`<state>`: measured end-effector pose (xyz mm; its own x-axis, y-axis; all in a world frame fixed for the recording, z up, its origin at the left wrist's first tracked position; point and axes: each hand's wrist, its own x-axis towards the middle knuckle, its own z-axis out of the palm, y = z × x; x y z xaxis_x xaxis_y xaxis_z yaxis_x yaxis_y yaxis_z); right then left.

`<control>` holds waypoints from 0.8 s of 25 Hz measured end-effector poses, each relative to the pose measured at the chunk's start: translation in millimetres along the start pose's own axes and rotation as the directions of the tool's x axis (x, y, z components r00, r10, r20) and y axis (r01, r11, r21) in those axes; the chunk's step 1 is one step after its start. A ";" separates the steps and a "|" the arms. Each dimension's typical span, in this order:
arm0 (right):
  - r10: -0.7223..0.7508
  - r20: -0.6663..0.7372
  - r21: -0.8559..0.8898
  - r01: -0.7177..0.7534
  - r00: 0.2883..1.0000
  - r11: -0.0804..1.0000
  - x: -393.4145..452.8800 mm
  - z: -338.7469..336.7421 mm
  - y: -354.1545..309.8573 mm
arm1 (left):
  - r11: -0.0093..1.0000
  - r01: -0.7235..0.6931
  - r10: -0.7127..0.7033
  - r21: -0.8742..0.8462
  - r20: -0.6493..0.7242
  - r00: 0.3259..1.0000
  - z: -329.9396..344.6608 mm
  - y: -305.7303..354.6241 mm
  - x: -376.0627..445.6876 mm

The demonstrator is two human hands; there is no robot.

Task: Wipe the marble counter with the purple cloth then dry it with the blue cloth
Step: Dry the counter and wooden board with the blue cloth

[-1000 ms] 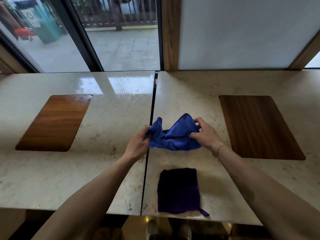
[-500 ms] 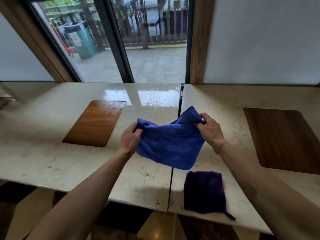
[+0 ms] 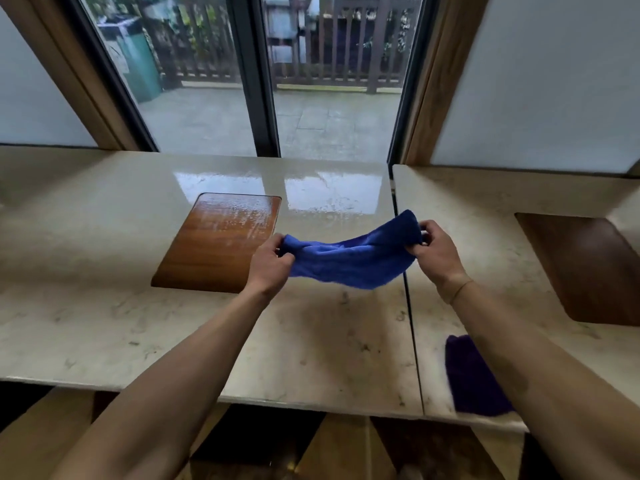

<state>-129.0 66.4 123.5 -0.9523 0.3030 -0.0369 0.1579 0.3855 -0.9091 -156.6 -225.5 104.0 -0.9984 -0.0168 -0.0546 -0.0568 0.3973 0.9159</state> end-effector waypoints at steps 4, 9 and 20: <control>0.055 -0.004 -0.023 -0.055 0.998 0.998 -39.3 7.8 18.4 | 0.998 0.051 -0.053 0.021 0.104 0.993 -4.6 -37.1 -4.1; 0.233 0.006 -0.076 -0.232 0.973 0.970 -67.5 26.3 77.8 | 0.977 0.213 -0.215 0.029 0.206 0.955 10.4 -98.1 -49.3; -0.247 0.026 -0.733 0.186 0.969 0.654 -85.7 111.4 89.9 | 0.946 0.214 -0.235 0.245 0.061 0.970 29.9 -141.3 -46.6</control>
<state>-62.3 -22.0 -1.3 -0.9683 0.1757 0.1777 0.1175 0.9476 -0.2971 -101.9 -253.4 -34.7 -0.9547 -0.0541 -0.2925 -0.2658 0.5969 0.7570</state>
